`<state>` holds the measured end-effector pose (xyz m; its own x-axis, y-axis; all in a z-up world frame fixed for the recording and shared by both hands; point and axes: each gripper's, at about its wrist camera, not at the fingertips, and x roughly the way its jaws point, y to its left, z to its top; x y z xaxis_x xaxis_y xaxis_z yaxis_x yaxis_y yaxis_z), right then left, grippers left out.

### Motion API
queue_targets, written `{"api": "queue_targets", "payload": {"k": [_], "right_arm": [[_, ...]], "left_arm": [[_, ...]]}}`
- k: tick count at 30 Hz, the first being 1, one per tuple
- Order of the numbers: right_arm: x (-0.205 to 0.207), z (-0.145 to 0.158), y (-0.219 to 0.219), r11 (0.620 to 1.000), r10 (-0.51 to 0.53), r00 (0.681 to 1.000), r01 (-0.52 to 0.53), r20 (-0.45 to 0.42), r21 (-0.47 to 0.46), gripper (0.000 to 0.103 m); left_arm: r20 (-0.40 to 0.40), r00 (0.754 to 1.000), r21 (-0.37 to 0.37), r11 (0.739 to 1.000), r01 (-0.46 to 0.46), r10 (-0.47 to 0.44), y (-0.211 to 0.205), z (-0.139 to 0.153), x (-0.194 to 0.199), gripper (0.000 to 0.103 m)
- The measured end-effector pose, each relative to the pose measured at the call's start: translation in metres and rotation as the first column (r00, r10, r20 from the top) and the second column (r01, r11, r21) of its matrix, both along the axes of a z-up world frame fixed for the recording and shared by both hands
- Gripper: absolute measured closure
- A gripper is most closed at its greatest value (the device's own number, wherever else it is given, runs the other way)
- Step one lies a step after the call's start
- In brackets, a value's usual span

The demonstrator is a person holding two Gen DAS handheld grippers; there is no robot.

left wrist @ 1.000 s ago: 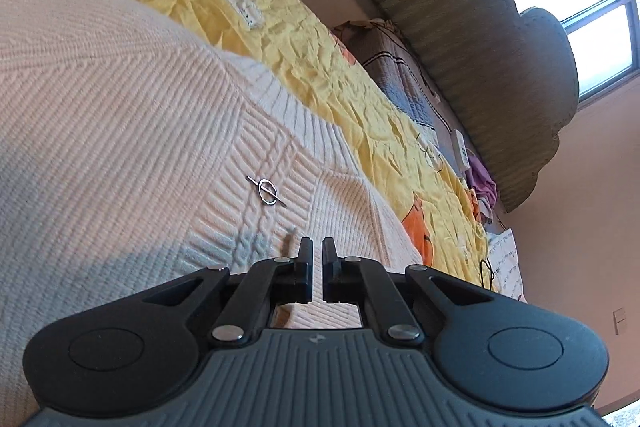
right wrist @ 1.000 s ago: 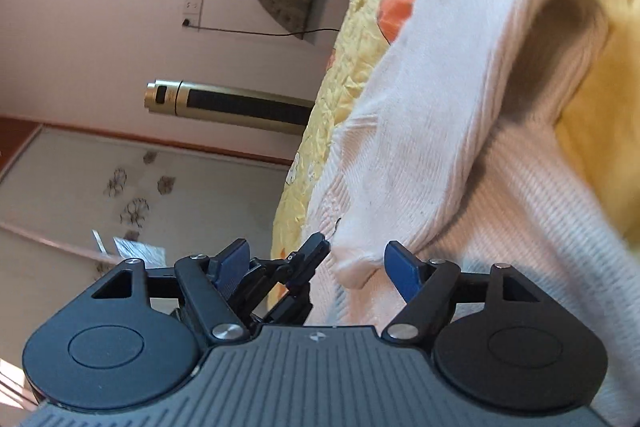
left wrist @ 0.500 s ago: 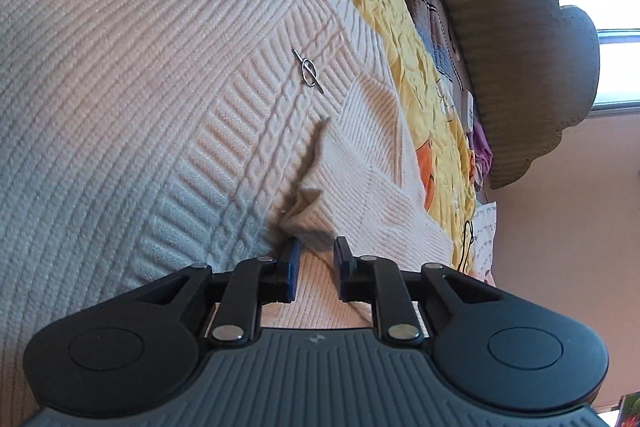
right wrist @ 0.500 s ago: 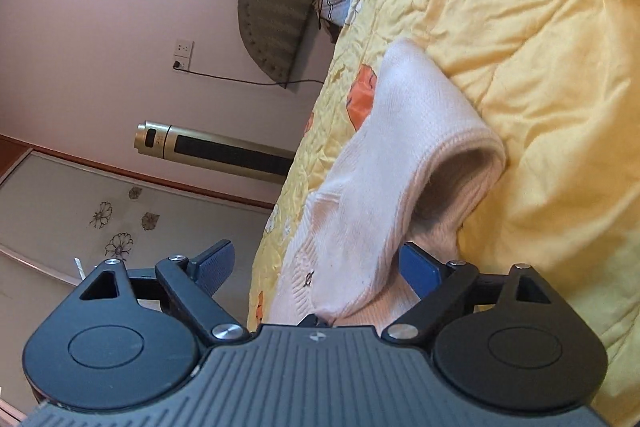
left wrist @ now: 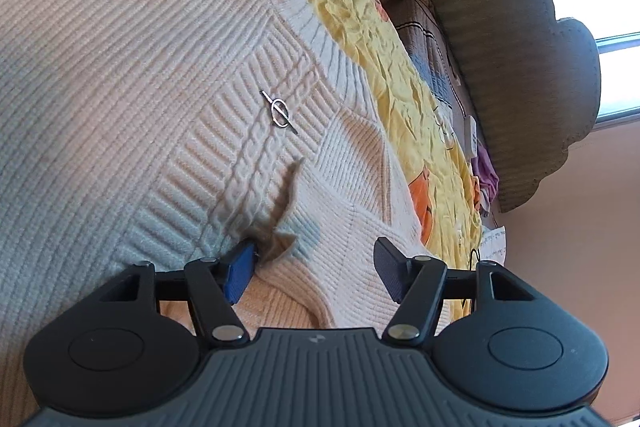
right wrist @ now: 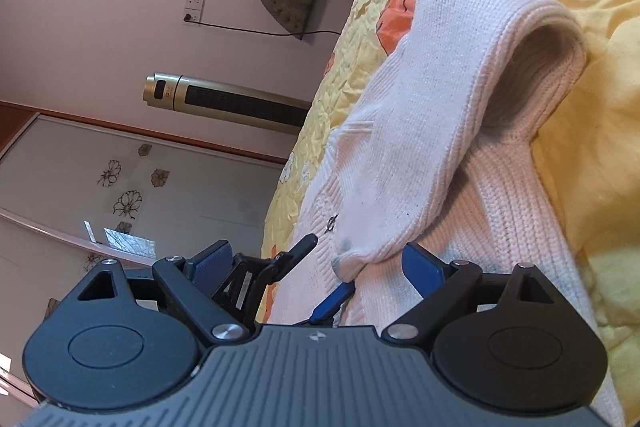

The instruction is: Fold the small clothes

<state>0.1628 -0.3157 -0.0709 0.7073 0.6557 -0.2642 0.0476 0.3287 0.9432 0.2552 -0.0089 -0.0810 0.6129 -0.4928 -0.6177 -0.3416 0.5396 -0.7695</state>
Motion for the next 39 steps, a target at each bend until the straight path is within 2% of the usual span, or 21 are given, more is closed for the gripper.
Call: {"api": "queue_targets", "payload": {"k": [1, 3, 4, 8, 11, 14, 16, 19, 21, 24, 26, 28, 31, 32, 34, 36, 38, 39], "right_arm": [[-0.001, -0.001, -0.001, 1.0, -0.001, 1.0, 0.001, -0.001, 0.008, 0.012], [-0.003, -0.003, -0.003, 1.0, -0.007, 1.0, 0.007, -0.008, 0.024, 0.012], [-0.005, -0.004, -0.005, 0.999, -0.011, 1.0, 0.011, -0.011, 0.031, 0.013], [-0.011, -0.001, -0.013, 0.999, -0.018, 1.0, 0.017, 0.009, 0.036, 0.013], [-0.017, 0.008, -0.021, 1.0, -0.025, 0.999, 0.025, 0.048, 0.0, 0.013], [-0.02, 0.017, -0.04, 0.997, -0.067, 0.995, 0.069, 0.068, -0.031, 0.013], [-0.02, 0.021, -0.056, 0.993, -0.106, 0.991, 0.109, 0.076, -0.036, 0.012], [-0.014, 0.026, -0.078, 0.984, -0.155, 0.984, 0.161, 0.084, -0.073, 0.011], [-0.004, 0.026, -0.087, 0.976, -0.175, 0.982, 0.182, 0.074, -0.119, 0.012], [0.014, 0.02, -0.093, 0.967, -0.186, 0.982, 0.19, 0.04, -0.168, 0.012], [0.026, 0.015, -0.09, 0.971, -0.158, 0.987, 0.159, 0.022, -0.181, 0.012], [0.041, 0.011, -0.078, 0.958, -0.123, 0.992, 0.116, -0.009, -0.262, 0.012], [0.062, 0.01, -0.057, 0.903, -0.065, 0.997, 0.038, -0.048, -0.428, 0.014], [0.067, 0.01, -0.051, 0.891, -0.046, 0.998, 0.018, -0.051, -0.453, 0.014], [0.076, 0.008, -0.043, 0.892, -0.004, 0.999, -0.02, -0.052, -0.452, 0.014], [0.088, 0.004, -0.037, 0.89, 0.022, 0.997, -0.05, -0.068, -0.453, 0.015], [0.099, -0.002, -0.032, 0.888, 0.027, 0.997, -0.056, -0.071, -0.457, 0.023], [0.104, -0.005, -0.03, 0.886, 0.049, 0.997, -0.073, -0.064, -0.457, 0.037]], "left_arm": [[0.009, 1.0, 0.011, 1.0, 0.007, -0.007, -0.004, 0.0, 0.004, 0.042], [0.008, 0.999, 0.051, 0.998, 0.046, -0.046, -0.012, 0.0, 0.009, 0.081], [-0.002, 0.998, 0.06, 0.996, 0.067, -0.067, -0.014, -0.003, 0.01, 0.093], [0.027, 0.998, 0.143, 0.988, 0.056, -0.06, -0.018, 0.0, 0.002, 0.094], [0.13, 0.987, 0.209, 0.976, 0.061, -0.09, -0.017, 0.024, -0.008, 0.094], [0.257, 0.961, 0.287, 0.958, 0.021, -0.098, 0.001, 0.06, -0.021, 0.095], [0.284, 0.956, 0.321, 0.947, -0.018, -0.078, 0.023, 0.072, -0.026, 0.095], [0.235, 0.972, 0.344, 0.937, -0.054, -0.03, 0.054, 0.063, -0.028, 0.095], [0.189, 0.982, 0.323, 0.945, -0.053, -0.009, 0.067, 0.052, -0.033, 0.095], [0.193, 0.981, 0.319, 0.946, -0.062, -0.001, 0.076, 0.049, -0.044, 0.095], [0.201, 0.98, 0.312, 0.947, -0.074, 0.01, 0.082, 0.052, -0.046, 0.095], [0.209, 0.977, 0.298, 0.95, -0.093, 0.03, 0.089, 0.058, -0.049, 0.095], [0.261, 0.965, 0.284, 0.953, -0.104, 0.028, 0.096, 0.076, -0.059, 0.095], [0.275, 0.961, 0.278, 0.954, -0.113, 0.034, 0.099, 0.08, -0.062, 0.095], [0.278, 0.959, 0.274, 0.953, -0.127, 0.048, 0.106, 0.08, -0.066, 0.095], [0.235, 0.971, 0.289, 0.95, -0.122, 0.053, 0.109, 0.069, -0.065, 0.095], [0.181, 0.982, 0.28, 0.954, -0.103, 0.053, 0.11, 0.053, -0.064, 0.095], [0.162, 0.986, 0.289, 0.953, -0.094, 0.048, 0.109, 0.045, -0.063, 0.095]]}}
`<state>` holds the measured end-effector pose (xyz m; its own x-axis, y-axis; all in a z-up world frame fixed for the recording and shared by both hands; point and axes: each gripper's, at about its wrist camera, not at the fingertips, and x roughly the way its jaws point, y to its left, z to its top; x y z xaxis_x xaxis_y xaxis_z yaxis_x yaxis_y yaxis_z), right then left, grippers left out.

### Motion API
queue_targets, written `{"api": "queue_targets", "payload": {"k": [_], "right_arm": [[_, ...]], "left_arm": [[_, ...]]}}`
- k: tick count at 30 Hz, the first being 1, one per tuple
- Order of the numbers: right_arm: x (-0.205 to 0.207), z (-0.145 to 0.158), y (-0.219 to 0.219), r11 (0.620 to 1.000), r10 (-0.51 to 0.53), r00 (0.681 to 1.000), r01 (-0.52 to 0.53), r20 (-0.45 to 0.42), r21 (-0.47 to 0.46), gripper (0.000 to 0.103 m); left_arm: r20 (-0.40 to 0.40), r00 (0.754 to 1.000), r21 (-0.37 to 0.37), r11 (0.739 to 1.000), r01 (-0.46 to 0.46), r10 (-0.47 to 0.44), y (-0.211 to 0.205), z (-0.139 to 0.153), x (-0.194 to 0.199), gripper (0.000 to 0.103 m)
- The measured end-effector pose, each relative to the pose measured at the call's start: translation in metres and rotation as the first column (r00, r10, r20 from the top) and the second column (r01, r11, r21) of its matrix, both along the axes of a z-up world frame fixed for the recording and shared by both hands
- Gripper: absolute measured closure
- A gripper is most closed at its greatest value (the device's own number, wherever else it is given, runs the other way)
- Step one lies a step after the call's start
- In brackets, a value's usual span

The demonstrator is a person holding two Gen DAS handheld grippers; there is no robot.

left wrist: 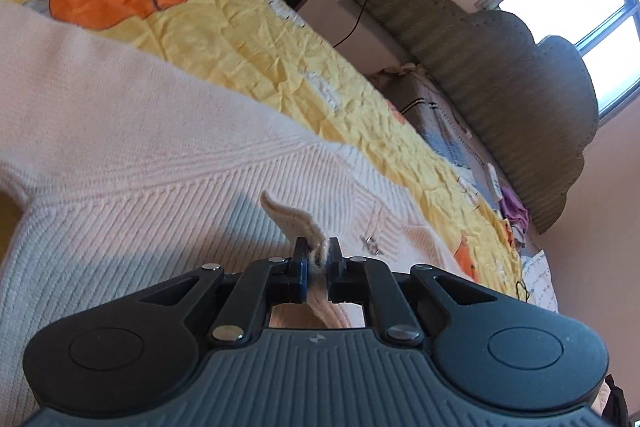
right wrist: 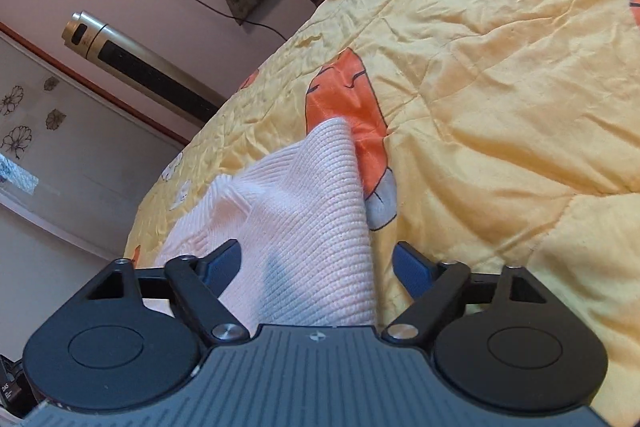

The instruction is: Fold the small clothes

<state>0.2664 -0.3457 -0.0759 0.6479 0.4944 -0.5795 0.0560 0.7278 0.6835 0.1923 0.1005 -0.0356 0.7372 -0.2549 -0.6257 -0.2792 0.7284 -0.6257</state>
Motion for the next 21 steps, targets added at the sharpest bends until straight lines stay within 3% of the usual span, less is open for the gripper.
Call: {"api": "queue_targets", "payload": {"k": [1, 2, 6, 9, 12, 15, 18, 21], "right_arm": [[0.004, -0.003, 0.002, 1.0, 0.022, 1.0, -0.022, 0.001, -0.006, 0.069], [0.008, -0.008, 0.004, 0.999, 0.036, 0.999, -0.036, -0.021, -0.009, 0.076], [0.007, 0.007, 0.005, 0.997, 0.062, 0.998, -0.061, 0.018, -0.042, 0.081], [0.004, 0.037, 0.007, 0.984, 0.099, 0.989, -0.081, 0.114, -0.156, 0.084], [0.021, 0.013, 0.005, 0.959, 0.089, 0.996, -0.086, -0.003, -0.268, 0.085], [0.015, 0.007, -0.009, 0.991, 0.03, 1.0, -0.03, 0.001, -0.127, 0.081], [0.003, 0.001, -0.018, 0.999, -0.002, 0.999, 0.0, -0.032, -0.049, 0.059], [-0.016, 0.001, -0.027, 1.0, 0.015, 0.999, -0.015, -0.036, 0.014, 0.048]], "left_arm": [[-0.014, 1.0, 0.014, 1.0, -0.004, 0.004, -0.001, -0.005, 0.0, 0.095], [-0.025, 1.0, 0.017, 1.0, -0.006, 0.007, -0.001, -0.009, 0.0, 0.095], [0.001, 1.0, 0.021, 1.0, 0.009, -0.009, -0.004, -0.007, -0.003, 0.095], [-0.028, 0.999, 0.043, 0.999, 0.025, -0.024, -0.012, -0.015, -0.001, 0.095], [-0.067, 0.998, 0.042, 0.999, 0.012, -0.009, -0.014, -0.031, -0.001, 0.095], [-0.057, 0.998, 0.027, 1.0, 0.008, -0.006, -0.012, -0.036, -0.004, 0.095], [-0.045, 0.999, 0.007, 1.0, 0.017, -0.016, -0.008, -0.039, -0.004, 0.094], [-0.019, 1.0, -0.031, 0.999, 0.013, -0.014, -0.003, -0.045, -0.009, 0.093]]}}
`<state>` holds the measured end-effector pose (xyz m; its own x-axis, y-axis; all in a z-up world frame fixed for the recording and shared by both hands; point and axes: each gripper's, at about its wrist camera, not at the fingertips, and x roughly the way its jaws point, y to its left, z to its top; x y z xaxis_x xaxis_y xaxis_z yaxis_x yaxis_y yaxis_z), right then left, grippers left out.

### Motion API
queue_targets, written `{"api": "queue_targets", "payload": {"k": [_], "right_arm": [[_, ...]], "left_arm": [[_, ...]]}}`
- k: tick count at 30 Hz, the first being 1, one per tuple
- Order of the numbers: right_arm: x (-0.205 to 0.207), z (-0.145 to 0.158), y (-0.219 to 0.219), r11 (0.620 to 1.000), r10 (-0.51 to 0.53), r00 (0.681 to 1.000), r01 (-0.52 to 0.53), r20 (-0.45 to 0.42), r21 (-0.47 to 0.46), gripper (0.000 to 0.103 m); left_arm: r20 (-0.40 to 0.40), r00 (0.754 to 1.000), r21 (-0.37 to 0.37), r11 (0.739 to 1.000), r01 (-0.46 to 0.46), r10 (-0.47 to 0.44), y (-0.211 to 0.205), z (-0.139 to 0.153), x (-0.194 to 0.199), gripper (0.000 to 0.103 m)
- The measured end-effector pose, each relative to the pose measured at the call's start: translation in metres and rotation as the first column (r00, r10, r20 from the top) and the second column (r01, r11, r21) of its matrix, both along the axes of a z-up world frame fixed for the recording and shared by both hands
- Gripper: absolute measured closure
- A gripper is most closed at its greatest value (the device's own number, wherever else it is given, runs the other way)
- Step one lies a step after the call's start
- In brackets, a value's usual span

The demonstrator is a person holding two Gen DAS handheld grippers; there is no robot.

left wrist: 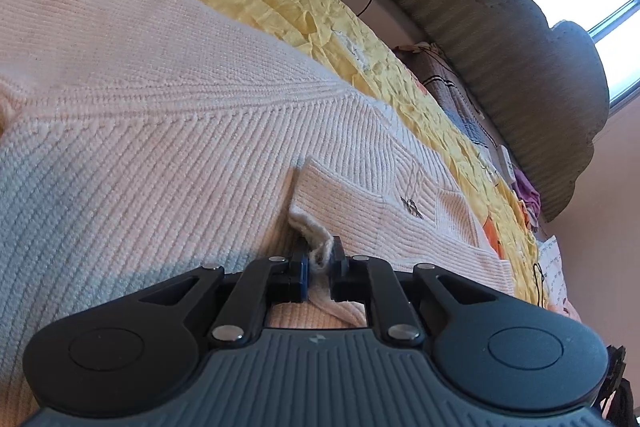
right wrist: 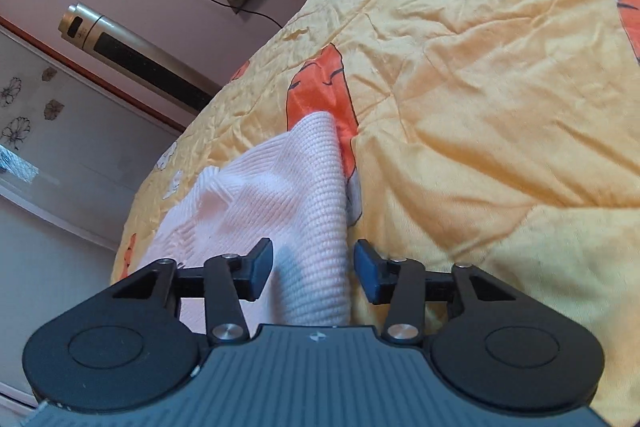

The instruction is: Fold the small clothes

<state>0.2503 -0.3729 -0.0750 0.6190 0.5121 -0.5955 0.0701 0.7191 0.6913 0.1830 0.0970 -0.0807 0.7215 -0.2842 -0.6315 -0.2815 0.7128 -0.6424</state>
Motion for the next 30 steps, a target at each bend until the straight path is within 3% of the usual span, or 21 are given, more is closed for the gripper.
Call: {"api": "queue_targets", "payload": {"k": [2, 4, 5, 6, 8, 10, 12, 14, 16, 18, 19, 20, 22, 25, 30], "right_arm": [[-0.013, -0.004, -0.004, 0.999, 0.001, 1.0, -0.001, -0.004, 0.036, 0.048], [-0.021, -0.012, 0.0, 0.999, 0.021, 1.0, -0.021, 0.004, 0.047, 0.058], [-0.025, -0.012, 0.004, 0.999, 0.031, 0.999, -0.032, 0.021, 0.02, 0.062], [-0.025, -0.01, 0.008, 0.999, 0.041, 0.999, -0.04, 0.033, -0.013, 0.078], [-0.023, 0.002, 0.02, 0.993, 0.067, 0.996, -0.061, 0.051, -0.105, 0.08], [-0.022, 0.025, 0.024, 0.984, 0.083, 0.99, -0.064, 0.112, -0.169, 0.089], [-0.015, 0.031, 0.022, 0.97, 0.095, 0.988, -0.064, 0.121, -0.236, 0.089], [-0.006, 0.011, 0.023, 0.957, 0.107, 0.994, -0.096, 0.028, -0.272, 0.09], [-0.011, 0.011, 0.02, 0.965, 0.095, 0.994, -0.081, 0.045, -0.248, 0.09], [-0.016, 0.009, 0.018, 0.969, 0.08, 0.996, -0.066, 0.048, -0.24, 0.086], [-0.016, 0.007, 0.018, 0.968, 0.071, 0.997, -0.059, 0.041, -0.242, 0.076], [-0.017, 0.007, 0.016, 0.972, 0.059, 0.997, -0.048, 0.039, -0.231, 0.076], [-0.015, 0.012, 0.009, 0.983, 0.023, 0.999, -0.017, 0.031, -0.184, 0.058], [-0.006, 0.024, 0.002, 0.987, -0.017, 0.996, 0.031, 0.089, -0.159, 0.045], [0.042, 0.021, 0.006, 0.981, -0.044, 0.998, 0.053, 0.053, -0.185, 0.039]], "left_arm": [[0.024, 1.0, -0.01, 1.0, -0.009, 0.009, 0.0, -0.003, -0.004, 0.092], [0.03, 0.999, -0.006, 1.0, -0.013, 0.013, -0.001, -0.003, -0.006, 0.092], [0.027, 1.0, -0.003, 1.0, -0.012, 0.012, -0.002, -0.002, -0.006, 0.092], [0.025, 1.0, -0.002, 1.0, -0.011, 0.011, -0.002, -0.001, -0.005, 0.092], [0.03, 1.0, 0.001, 1.0, -0.004, 0.004, -0.001, -0.002, -0.005, 0.092], [0.047, 0.999, -0.003, 1.0, 0.0, 0.0, 0.0, -0.004, -0.006, 0.092], [0.061, 0.998, -0.008, 1.0, -0.001, 0.001, 0.0, -0.006, -0.008, 0.092], [0.067, 0.998, -0.014, 1.0, -0.005, 0.006, 0.001, -0.007, -0.01, 0.092], [0.077, 0.997, -0.005, 1.0, -0.003, 0.003, 0.0, -0.008, -0.011, 0.092], [0.085, 0.996, 0.008, 1.0, 0.002, -0.003, -0.002, -0.007, -0.012, 0.092], [0.079, 0.997, 0.01, 1.0, 0.004, -0.005, -0.002, -0.005, -0.013, 0.092], [0.073, 0.997, 0.009, 1.0, 0.01, -0.01, -0.001, -0.004, -0.013, 0.092], [0.066, 0.998, -0.009, 1.0, 0.025, -0.024, 0.002, -0.002, -0.011, 0.092], [0.067, 0.998, -0.044, 0.999, 0.023, -0.02, 0.006, -0.006, -0.011, 0.091], [0.111, 0.994, -0.034, 0.999, 0.016, -0.013, 0.003, -0.01, -0.016, 0.091]]}}
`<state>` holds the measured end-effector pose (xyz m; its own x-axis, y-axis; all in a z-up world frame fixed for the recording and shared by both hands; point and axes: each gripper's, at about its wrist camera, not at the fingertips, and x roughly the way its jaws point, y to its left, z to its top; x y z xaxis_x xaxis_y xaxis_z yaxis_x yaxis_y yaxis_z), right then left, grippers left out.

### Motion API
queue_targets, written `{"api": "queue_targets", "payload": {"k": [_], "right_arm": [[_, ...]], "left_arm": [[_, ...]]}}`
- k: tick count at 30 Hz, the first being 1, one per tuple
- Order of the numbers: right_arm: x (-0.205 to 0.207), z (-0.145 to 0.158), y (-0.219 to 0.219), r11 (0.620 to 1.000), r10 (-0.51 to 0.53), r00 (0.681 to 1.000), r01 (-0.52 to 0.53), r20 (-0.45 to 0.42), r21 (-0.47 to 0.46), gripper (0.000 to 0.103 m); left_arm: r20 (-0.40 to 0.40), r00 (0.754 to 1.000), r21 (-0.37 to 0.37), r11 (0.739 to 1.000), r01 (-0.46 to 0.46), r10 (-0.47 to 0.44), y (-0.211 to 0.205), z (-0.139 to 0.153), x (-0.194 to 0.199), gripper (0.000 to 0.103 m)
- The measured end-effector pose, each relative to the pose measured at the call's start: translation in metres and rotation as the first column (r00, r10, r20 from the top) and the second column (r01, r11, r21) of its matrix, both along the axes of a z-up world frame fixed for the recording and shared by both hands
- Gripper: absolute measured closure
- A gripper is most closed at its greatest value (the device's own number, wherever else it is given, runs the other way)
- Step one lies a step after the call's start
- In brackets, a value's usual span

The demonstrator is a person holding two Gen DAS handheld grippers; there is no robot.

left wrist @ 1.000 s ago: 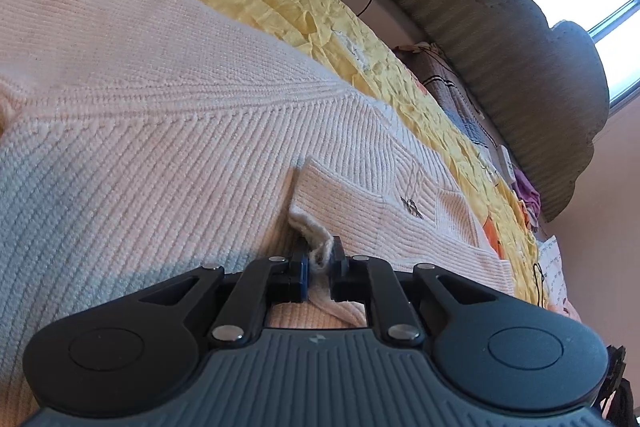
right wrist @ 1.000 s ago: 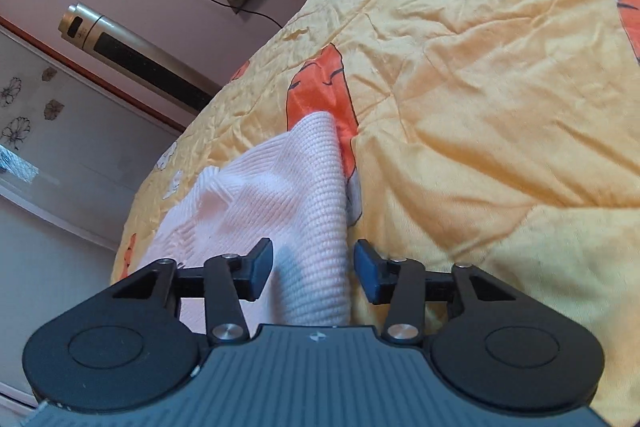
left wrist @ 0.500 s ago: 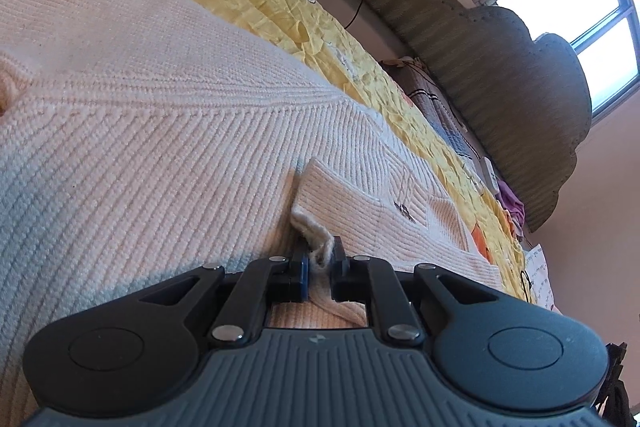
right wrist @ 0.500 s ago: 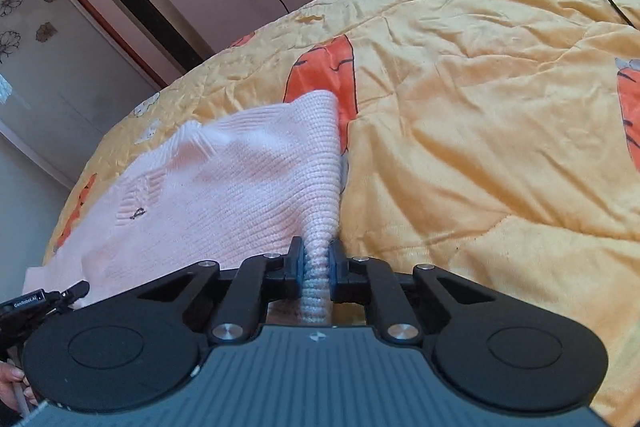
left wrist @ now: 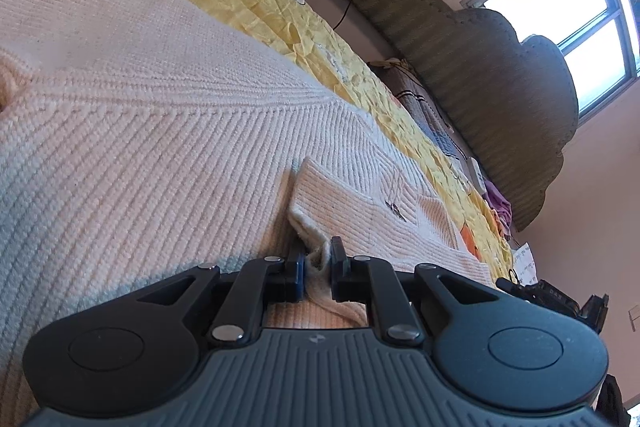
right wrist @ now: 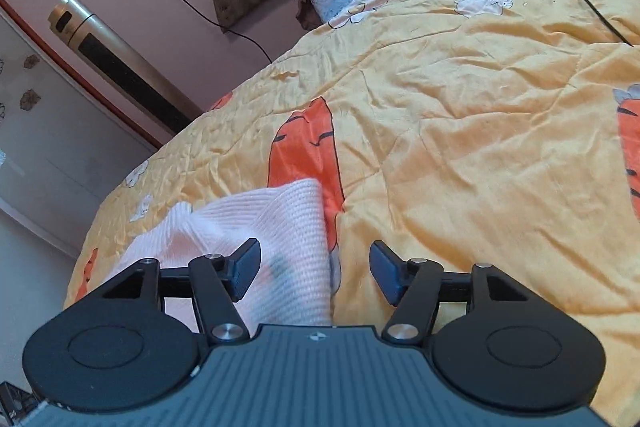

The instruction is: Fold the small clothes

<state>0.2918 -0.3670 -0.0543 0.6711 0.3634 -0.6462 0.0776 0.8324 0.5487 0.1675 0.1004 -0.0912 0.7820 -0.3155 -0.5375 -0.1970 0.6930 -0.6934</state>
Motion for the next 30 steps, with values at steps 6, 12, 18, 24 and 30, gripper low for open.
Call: {"api": "queue_targets", "payload": {"k": [6, 12, 18, 24, 30], "right_arm": [[0.026, -0.017, 0.027, 0.997, 0.072, 0.997, -0.072, 0.019, -0.002, 0.086], [0.017, -0.028, 0.009, 1.0, 0.012, 0.998, -0.014, 0.059, 0.018, 0.091], [-0.008, -0.006, 0.016, 0.996, -0.083, 0.993, 0.081, 0.089, 0.029, 0.069], [-0.051, 0.03, 0.071, 0.995, 0.061, 0.974, -0.043, 0.216, -0.088, 0.04], [-0.06, -0.008, 0.15, 0.845, 0.323, 0.933, -0.208, 0.16, -0.492, 0.021]], "left_arm": [[0.02, 1.0, -0.002, 1.0, 0.003, -0.003, 0.001, -0.003, -0.002, 0.091], [0.038, 0.999, 0.007, 1.0, 0.0, -0.001, -0.002, -0.004, -0.005, 0.089], [0.046, 0.999, 0.007, 1.0, -0.001, 0.0, -0.002, -0.005, -0.009, 0.089], [0.048, 0.999, 0.04, 0.999, -0.004, 0.002, -0.007, -0.003, -0.01, 0.089], [0.052, 0.999, 0.17, 0.985, -0.002, -0.007, -0.022, 0.006, -0.01, 0.09]]}}
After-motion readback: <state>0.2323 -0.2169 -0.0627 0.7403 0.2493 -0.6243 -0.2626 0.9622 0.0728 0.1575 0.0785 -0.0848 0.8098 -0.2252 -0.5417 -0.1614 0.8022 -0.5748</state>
